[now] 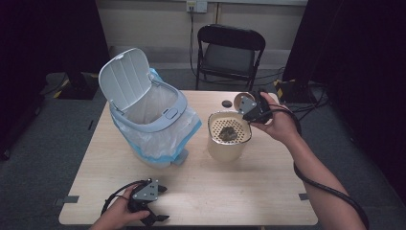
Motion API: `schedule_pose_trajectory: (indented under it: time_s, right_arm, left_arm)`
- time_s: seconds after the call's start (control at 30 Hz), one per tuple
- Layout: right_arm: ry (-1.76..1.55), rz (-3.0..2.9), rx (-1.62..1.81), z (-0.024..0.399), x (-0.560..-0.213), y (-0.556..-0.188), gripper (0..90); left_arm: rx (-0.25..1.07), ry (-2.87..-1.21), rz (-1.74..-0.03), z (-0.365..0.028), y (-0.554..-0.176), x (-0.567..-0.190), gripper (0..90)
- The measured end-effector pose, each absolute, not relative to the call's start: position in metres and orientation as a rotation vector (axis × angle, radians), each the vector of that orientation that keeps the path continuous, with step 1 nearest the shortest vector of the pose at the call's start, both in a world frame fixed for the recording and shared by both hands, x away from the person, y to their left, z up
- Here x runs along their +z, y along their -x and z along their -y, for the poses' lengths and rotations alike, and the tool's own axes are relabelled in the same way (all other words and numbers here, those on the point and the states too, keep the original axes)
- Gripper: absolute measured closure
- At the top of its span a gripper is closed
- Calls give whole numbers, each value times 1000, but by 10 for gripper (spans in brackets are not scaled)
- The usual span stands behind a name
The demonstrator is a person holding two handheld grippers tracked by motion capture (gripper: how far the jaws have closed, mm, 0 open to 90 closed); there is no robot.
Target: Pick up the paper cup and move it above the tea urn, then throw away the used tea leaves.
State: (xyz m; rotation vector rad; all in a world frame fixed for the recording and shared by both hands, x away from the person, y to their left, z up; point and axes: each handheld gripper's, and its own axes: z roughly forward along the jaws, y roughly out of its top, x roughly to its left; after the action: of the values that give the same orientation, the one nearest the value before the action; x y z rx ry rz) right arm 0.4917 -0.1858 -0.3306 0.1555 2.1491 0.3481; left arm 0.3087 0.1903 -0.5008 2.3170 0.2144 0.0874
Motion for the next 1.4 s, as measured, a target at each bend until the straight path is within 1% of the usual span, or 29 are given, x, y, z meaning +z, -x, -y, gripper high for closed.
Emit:
schedule_pose_trajectory:
  time_s: [0.17, 0.53, 0.9, 1.4]
  right_arm:
    - [-340, -2248, 527, 194, -326, -499, 291]
    - [-560, -2327, 780, 204, -318, -504, 288]
    - [-632, -2376, 893, 204, -318, -507, 285]
    - [-632, -2416, 909, 197, -308, -508, 282]
  left_arm:
    - [87, -2317, -215, -190, -309, -501, 83]
    - [87, -2317, -215, -190, -309, -501, 83]
    - [89, -2318, -215, -190, -309, -501, 83]
    - [81, -2308, -231, -191, -307, -501, 83]
